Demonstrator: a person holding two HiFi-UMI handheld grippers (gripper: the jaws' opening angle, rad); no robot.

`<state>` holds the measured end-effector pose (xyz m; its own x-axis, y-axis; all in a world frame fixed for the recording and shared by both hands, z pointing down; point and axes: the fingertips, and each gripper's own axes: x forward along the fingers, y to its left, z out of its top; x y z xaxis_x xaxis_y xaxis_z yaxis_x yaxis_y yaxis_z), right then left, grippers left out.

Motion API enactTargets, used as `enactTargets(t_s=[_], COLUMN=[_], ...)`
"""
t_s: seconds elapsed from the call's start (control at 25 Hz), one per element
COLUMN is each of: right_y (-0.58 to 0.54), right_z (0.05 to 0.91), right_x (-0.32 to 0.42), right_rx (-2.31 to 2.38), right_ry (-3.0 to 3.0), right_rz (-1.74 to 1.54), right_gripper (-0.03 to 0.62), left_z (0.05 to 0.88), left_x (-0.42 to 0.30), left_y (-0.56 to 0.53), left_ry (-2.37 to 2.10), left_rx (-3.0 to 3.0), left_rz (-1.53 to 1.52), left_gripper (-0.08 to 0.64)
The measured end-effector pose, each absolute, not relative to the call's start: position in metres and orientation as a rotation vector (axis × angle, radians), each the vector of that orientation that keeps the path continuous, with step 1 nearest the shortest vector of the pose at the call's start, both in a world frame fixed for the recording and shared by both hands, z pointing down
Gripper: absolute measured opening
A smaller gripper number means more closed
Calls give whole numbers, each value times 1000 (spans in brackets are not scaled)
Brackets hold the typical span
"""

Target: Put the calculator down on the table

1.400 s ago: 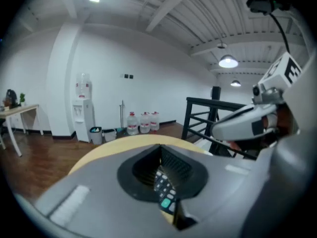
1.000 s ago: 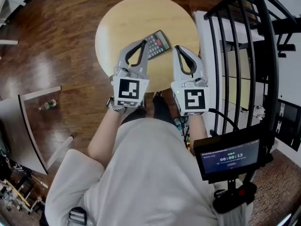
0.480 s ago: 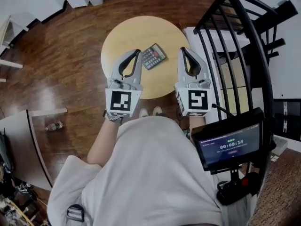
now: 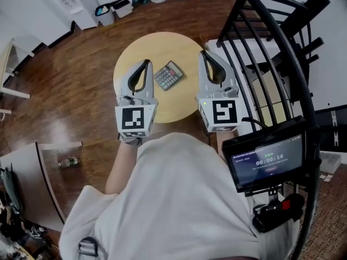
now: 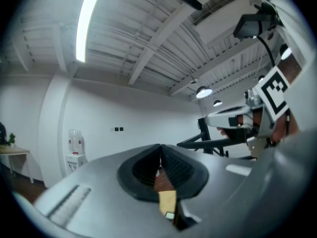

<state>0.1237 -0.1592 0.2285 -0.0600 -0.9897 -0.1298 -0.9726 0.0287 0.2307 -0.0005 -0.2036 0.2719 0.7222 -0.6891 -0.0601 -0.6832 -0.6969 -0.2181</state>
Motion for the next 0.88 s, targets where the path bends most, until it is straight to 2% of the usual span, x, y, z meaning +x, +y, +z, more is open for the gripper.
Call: enactTargets(t_s=[0.52,0.88], right_y=[-138,-132], right_z=[242,259], right_x=[154,138], right_rx=[2178,2163], right_ry=[-2134,-2143], right_rz=[-283,-188], right_gripper=[6,6], left_z=[274,295], left_x=[29,10], left_y=[-182,-173], left_ry=[1011,1022], left_rx=[-2720,-2757], left_rz=[-54,-124], left_gripper=[2,3])
